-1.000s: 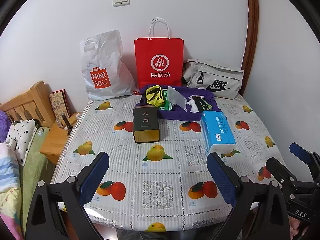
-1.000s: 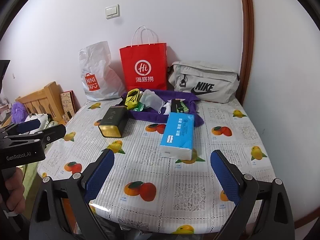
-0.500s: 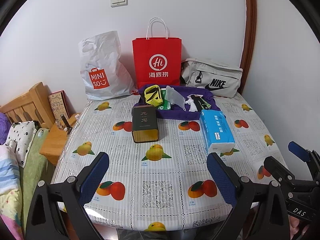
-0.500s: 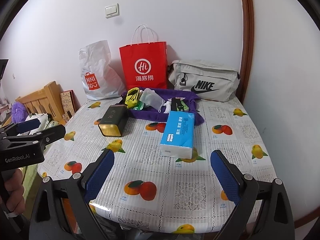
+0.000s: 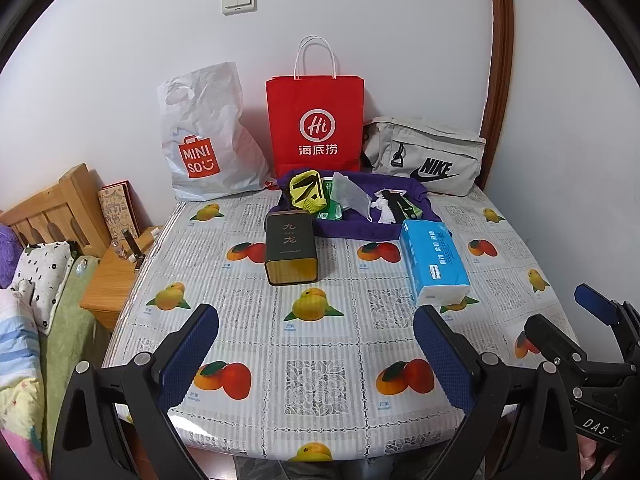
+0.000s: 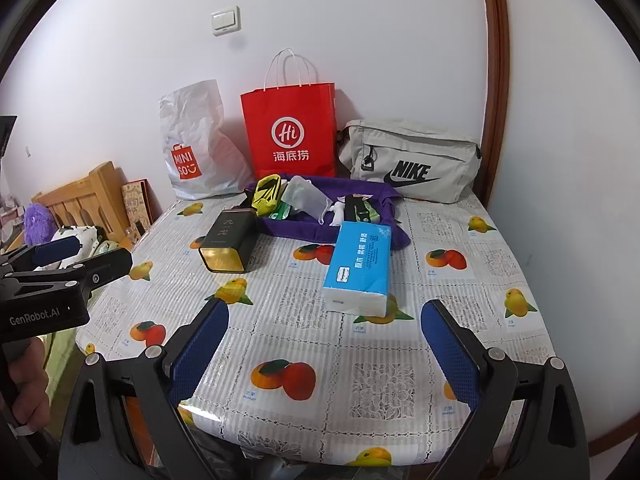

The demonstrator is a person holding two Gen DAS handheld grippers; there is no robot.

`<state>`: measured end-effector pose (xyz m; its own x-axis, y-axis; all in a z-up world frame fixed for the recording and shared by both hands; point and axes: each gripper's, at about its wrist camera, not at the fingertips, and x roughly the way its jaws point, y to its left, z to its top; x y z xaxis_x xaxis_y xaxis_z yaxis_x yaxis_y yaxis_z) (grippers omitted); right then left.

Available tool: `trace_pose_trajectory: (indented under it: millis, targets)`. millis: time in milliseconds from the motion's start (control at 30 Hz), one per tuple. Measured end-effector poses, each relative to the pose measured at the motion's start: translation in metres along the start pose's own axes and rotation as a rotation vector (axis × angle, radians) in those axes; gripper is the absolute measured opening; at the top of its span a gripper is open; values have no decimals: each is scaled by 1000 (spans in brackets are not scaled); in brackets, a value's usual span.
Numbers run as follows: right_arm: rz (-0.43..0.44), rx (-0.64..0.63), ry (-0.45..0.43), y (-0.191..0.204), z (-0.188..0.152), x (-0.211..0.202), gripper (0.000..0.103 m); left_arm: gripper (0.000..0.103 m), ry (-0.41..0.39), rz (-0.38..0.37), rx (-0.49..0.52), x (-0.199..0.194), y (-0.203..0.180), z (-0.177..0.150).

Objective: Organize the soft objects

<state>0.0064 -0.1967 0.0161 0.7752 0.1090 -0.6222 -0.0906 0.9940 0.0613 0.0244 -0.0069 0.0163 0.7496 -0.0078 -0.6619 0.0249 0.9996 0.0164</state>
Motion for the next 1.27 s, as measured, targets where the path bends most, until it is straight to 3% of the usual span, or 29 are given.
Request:
trace_pose_trajectory:
  millis: [1267]
  targets:
    - [-2, -4, 5, 2, -3, 1, 96, 99, -3, 2, 0, -1, 1, -5]
